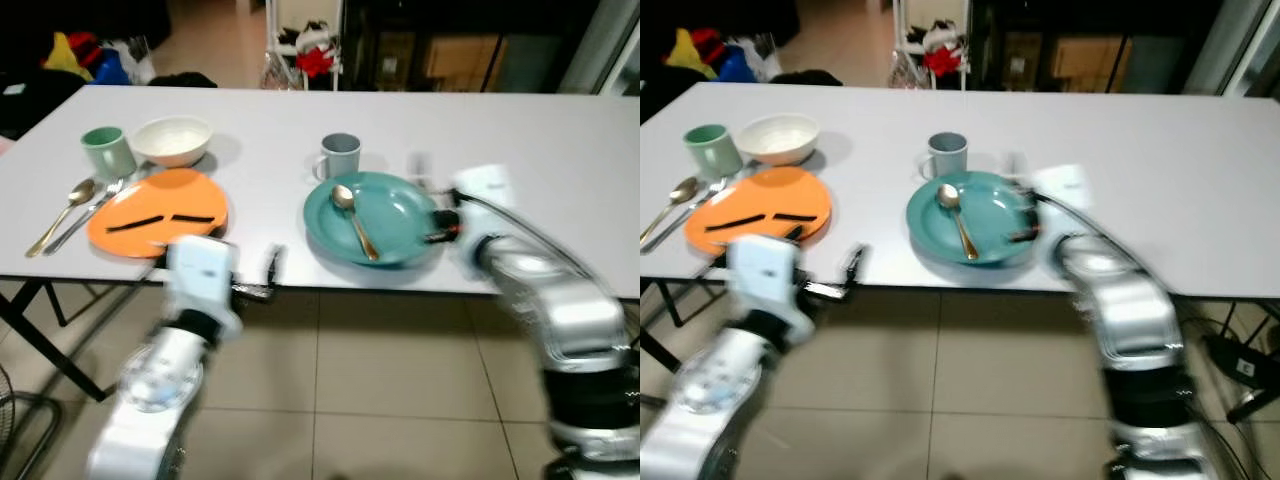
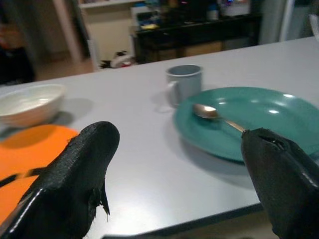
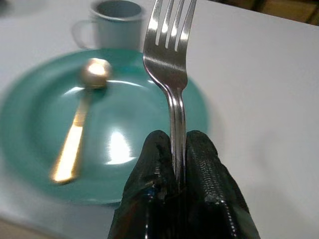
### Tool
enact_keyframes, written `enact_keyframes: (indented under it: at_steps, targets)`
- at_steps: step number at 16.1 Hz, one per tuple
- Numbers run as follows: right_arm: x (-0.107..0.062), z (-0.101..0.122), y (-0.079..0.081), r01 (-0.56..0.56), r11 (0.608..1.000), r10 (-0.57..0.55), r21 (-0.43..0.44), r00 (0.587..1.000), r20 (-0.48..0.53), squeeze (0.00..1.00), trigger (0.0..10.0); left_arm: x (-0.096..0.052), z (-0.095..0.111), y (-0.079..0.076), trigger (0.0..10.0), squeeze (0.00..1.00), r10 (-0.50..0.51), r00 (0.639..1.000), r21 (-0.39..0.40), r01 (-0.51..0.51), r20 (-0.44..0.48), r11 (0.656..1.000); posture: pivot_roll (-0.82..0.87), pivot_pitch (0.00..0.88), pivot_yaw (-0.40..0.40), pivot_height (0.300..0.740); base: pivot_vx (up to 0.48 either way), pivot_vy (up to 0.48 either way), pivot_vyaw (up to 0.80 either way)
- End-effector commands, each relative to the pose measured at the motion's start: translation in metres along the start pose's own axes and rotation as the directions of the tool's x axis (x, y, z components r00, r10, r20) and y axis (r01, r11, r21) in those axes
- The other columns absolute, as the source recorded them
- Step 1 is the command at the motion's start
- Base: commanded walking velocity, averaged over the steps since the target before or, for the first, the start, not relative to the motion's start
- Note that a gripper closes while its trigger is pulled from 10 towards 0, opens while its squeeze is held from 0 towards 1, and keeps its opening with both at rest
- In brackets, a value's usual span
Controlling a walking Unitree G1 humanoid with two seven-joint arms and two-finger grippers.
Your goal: Setting the table
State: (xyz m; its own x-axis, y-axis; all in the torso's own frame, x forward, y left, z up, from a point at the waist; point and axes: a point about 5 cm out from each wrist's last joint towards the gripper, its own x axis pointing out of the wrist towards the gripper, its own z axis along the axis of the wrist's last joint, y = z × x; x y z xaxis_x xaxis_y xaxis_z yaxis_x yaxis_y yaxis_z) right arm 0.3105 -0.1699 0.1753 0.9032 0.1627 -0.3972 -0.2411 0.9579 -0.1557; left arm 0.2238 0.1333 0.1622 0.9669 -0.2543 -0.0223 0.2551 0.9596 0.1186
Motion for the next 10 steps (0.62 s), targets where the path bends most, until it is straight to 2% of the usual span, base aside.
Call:
enact_keyframes:
  at_steps: [1, 3, 5, 7, 10]
  targets:
    - [0.003, 0.011, 0.017, -0.092, 0.995, 0.093, -0.026, 0.995, 0.024, 0.00, 10.0, -0.004, 0.001, 0.008, 10.0, 0.00, 0.040, 0.999, 0.027, -0.040, -0.004, 0.999, -0.04, 0.000, 0.010, 0.740, 0.341, 0.000, 0.00]
    - [0.004, 0.010, 0.020, -0.156, 0.987, 0.156, -0.044, 0.988, -0.010, 0.00, 10.0, -0.007, 0.002, 0.009, 10.0, 0.00, 0.040, 0.999, 0.032, -0.040, -0.008, 0.999, -0.04, 0.000, 0.006, 0.740, 0.341, 0.000, 0.00]
    - [0.008, 0.008, 0.022, -0.217, 0.974, 0.212, -0.070, 0.975, -0.068, 0.00, 10.0, -0.008, 0.000, 0.007, 10.0, 0.00, -0.003, 1.000, 0.036, 0.004, -0.029, 0.999, -0.04, 0.000, 0.015, 0.740, 0.337, 0.000, 0.00]
    - [0.014, 0.014, 0.022, -0.209, 0.976, 0.204, -0.065, 0.976, -0.077, 0.00, 10.0, -0.009, -0.001, 0.000, 10.0, 0.00, -0.053, 0.998, 0.060, 0.055, -0.041, 0.997, -0.03, 0.000, 0.019, 0.740, 0.341, 0.000, 0.00]
    - [0.018, 0.011, 0.021, -0.168, 0.986, 0.165, -0.024, 0.981, -0.098, 0.00, 10.0, -0.006, 0.000, -0.001, 10.0, 0.00, -0.072, 0.997, 0.073, 0.074, -0.040, 0.995, -0.04, 0.000, 0.028, 0.740, 0.340, 0.000, 0.00]
